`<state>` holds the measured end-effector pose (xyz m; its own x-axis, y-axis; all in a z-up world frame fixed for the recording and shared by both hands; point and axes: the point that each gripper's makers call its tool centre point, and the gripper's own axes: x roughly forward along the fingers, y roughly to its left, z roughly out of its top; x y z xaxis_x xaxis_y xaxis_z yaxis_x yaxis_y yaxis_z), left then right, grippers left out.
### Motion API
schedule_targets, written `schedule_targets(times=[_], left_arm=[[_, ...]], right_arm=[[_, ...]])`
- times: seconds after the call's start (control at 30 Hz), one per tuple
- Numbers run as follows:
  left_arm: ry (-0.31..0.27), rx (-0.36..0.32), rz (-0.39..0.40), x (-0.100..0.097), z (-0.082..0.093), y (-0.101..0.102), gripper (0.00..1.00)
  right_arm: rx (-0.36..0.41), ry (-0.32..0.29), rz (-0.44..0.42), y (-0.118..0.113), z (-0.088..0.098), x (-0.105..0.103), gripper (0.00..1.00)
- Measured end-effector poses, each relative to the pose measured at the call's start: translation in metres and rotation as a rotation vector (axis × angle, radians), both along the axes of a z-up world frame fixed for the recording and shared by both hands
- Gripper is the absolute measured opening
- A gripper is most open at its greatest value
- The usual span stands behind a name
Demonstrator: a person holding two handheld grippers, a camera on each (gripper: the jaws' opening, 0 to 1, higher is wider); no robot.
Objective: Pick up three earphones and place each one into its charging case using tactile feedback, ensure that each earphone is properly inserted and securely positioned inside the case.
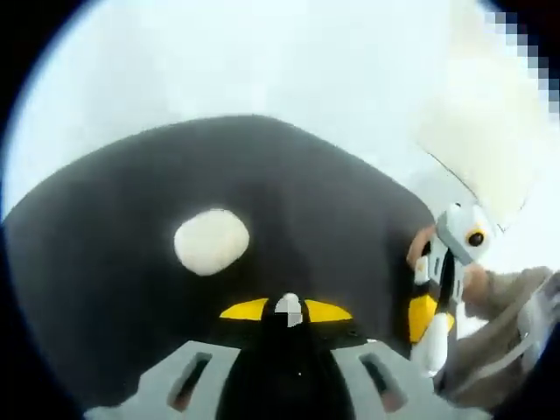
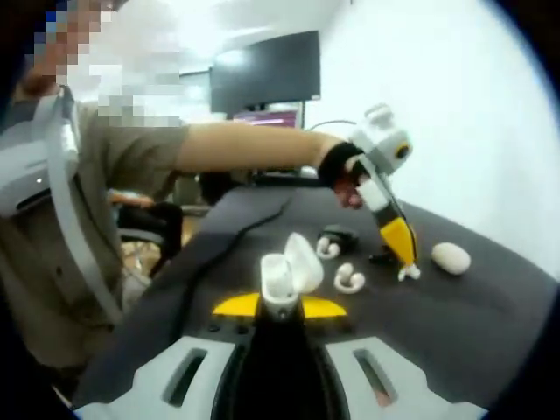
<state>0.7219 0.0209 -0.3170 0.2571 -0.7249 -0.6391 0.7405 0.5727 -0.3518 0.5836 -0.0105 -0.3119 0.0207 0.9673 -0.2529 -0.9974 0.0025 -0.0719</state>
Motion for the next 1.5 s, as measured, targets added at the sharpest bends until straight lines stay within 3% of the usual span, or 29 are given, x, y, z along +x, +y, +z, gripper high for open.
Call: schedule_targets(times=[0.17, 0.27, 0.4, 0.67, 0.8, 0.87, 0.9, 0.97, 1.1, 1.3, 1.33, 1.4, 1.5], left_arm=[[-0.007, 0.035, 0.002, -0.005, -0.010, -0.003, 0.11], [-0.022, 0.012, 0.038, 0.003, -0.006, -0.005, 0.11], [0.010, 0.016, 0.019, -0.004, -0.010, -0.010, 0.13], [0.004, 0.020, 0.032, -0.001, -0.011, -0.008, 0.09], [-0.183, 0.077, -0.054, 0.000, -0.004, -0.008, 0.09], [-0.236, 0.105, -0.058, -0.001, -0.002, -0.006, 0.09], [-0.312, 0.127, -0.084, -0.001, 0.003, -0.005, 0.09], [-0.394, 0.134, -0.103, -0.003, 0.013, -0.005, 0.09], [-0.641, 0.145, -0.165, -0.012, 0.043, -0.002, 0.09], [-0.885, 0.127, -0.211, -0.046, 0.080, 0.008, 0.09], [-0.893, 0.116, -0.201, -0.053, 0.084, 0.011, 0.09], [-0.998, 0.091, -0.245, -0.072, 0.098, 0.010, 0.09], [-1.110, 0.099, -0.311, -0.105, 0.107, 0.005, 0.09]], right_arm=[[0.000, -0.002, 0.000, 0.000, 0.000, 0.000, 0.17], [-0.001, -0.009, 0.000, -0.001, 0.000, 0.000, 0.17], [0.000, -0.011, 0.002, -0.001, 0.000, 0.000, 0.17], [0.000, -0.012, 0.003, 0.000, 0.000, 0.000, 0.17], [0.000, -0.013, 0.004, 0.000, 0.000, 0.000, 0.17], [0.000, -0.013, 0.005, 0.000, 0.000, 0.000, 0.17], [0.001, -0.012, 0.005, 0.000, 0.000, 0.000, 0.17], [0.001, -0.011, 0.005, 0.000, 0.000, 0.000, 0.17], [0.000, -0.009, 0.003, 0.000, 0.000, 0.000, 0.17], [0.000, -0.004, 0.002, 0.000, 0.000, 0.000, 0.17], [0.000, -0.002, 0.002, 0.000, 0.000, 0.000, 0.17], [0.000, -0.003, 0.002, 0.000, 0.000, 0.001, 0.17], [0.000, 0.000, 0.001, 0.000, 0.000, 0.001, 0.17]])
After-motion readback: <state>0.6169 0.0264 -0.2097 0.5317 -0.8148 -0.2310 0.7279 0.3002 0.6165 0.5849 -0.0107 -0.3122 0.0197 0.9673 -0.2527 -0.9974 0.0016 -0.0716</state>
